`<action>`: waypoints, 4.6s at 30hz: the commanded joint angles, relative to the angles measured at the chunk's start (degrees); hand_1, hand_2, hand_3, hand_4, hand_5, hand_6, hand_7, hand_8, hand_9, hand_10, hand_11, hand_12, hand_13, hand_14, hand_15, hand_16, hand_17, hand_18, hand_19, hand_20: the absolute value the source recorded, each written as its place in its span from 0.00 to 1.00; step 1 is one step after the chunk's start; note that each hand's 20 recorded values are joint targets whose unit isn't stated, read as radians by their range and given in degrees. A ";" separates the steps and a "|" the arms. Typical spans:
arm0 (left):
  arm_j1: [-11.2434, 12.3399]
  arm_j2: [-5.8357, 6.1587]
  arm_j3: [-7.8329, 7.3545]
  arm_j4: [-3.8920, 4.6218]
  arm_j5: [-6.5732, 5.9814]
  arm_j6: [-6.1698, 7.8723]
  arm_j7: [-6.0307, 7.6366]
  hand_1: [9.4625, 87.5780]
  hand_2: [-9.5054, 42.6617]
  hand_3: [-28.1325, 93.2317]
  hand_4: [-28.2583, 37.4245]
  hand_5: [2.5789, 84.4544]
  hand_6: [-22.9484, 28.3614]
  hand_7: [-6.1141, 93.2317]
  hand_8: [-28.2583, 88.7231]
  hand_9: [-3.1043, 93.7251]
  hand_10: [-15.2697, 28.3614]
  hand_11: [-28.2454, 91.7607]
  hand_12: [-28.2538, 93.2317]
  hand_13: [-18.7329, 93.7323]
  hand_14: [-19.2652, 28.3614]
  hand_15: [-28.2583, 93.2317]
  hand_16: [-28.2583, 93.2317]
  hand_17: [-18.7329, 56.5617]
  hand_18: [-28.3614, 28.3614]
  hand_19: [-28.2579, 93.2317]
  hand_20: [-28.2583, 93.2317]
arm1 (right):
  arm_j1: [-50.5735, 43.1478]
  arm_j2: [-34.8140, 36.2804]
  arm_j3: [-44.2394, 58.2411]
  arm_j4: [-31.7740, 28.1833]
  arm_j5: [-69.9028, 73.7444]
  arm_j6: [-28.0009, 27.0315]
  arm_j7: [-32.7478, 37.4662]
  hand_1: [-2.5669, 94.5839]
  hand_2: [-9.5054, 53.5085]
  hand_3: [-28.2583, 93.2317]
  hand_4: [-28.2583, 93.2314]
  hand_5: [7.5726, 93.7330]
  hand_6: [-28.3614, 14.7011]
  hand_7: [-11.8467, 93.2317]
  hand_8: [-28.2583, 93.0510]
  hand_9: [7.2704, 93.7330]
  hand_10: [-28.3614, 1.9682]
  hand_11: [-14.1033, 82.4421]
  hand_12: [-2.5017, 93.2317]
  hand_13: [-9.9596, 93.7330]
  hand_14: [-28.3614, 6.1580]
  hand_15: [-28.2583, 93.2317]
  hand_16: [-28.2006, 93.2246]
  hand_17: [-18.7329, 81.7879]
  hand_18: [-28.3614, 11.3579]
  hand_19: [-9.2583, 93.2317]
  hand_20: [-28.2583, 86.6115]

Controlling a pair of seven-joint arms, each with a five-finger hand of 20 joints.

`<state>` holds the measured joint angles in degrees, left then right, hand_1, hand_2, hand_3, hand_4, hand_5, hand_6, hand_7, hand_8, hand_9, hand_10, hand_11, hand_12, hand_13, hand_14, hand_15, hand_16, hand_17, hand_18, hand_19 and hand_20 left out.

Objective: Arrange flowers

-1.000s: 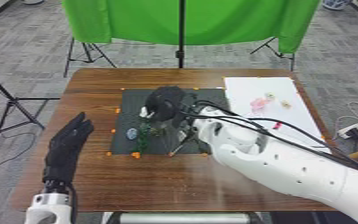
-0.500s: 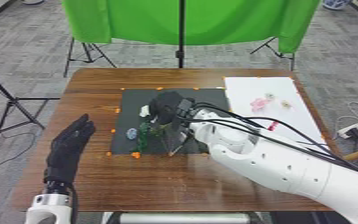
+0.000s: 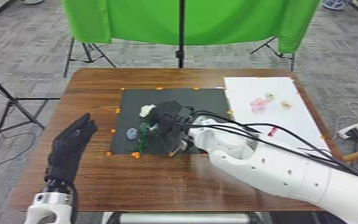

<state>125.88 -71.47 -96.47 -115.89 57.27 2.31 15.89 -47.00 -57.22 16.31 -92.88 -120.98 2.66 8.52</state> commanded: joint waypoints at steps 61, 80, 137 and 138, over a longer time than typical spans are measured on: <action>1.61 -0.59 -0.57 -0.39 0.14 0.17 -0.59 0.25 0.00 0.77 0.18 0.46 0.51 0.14 0.20 0.41 0.60 0.32 0.37 0.41 0.71 0.33 0.29 0.25 0.76 0.26 0.39 | -21.92 16.26 28.54 1.17 -3.02 12.79 23.29 0.72 0.00 0.66 0.10 0.83 0.60 0.29 0.32 0.96 0.59 0.23 0.40 1.00 0.78 0.67 0.51 0.87 0.54 1.00 0.63; 0.30 -0.59 0.24 0.16 0.36 -0.72 -1.08 0.26 0.00 0.77 0.18 0.46 0.51 0.14 0.20 0.41 0.60 0.32 0.37 0.41 0.71 0.33 0.29 0.25 0.76 0.26 0.39 | -8.67 7.06 15.29 -10.91 22.08 9.30 13.50 0.71 0.00 0.67 0.11 0.83 0.60 0.28 0.33 0.96 0.59 0.22 0.40 1.00 0.78 0.68 0.51 0.87 0.54 1.00 0.64; 1.71 -0.51 -0.62 -0.48 -0.27 -1.02 -1.14 0.23 0.00 0.78 0.17 0.43 0.50 0.13 0.21 0.41 0.60 0.32 0.37 0.41 0.72 0.33 0.29 0.25 0.77 0.26 0.38 | -24.37 17.53 41.95 -20.90 14.71 6.29 22.32 0.48 0.00 0.73 0.12 0.67 0.64 0.24 0.17 0.82 0.47 0.38 0.25 0.97 0.70 0.68 0.52 0.83 0.44 1.00 0.68; 1.76 -0.48 -0.66 -0.45 -0.28 -1.01 -1.17 0.23 0.00 0.78 0.17 0.43 0.50 0.13 0.21 0.41 0.60 0.32 0.37 0.41 0.72 0.33 0.29 0.25 0.77 0.26 0.38 | -25.31 18.42 43.74 -20.44 11.17 6.75 24.03 0.47 0.00 0.74 0.12 0.65 0.62 0.23 0.17 0.76 0.43 0.35 0.25 0.95 0.69 0.69 0.52 0.80 0.43 1.00 0.68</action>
<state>126.21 -71.76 -96.62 -116.11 57.19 1.67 15.05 -65.75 -48.91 48.13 -110.16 -84.21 -4.33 27.46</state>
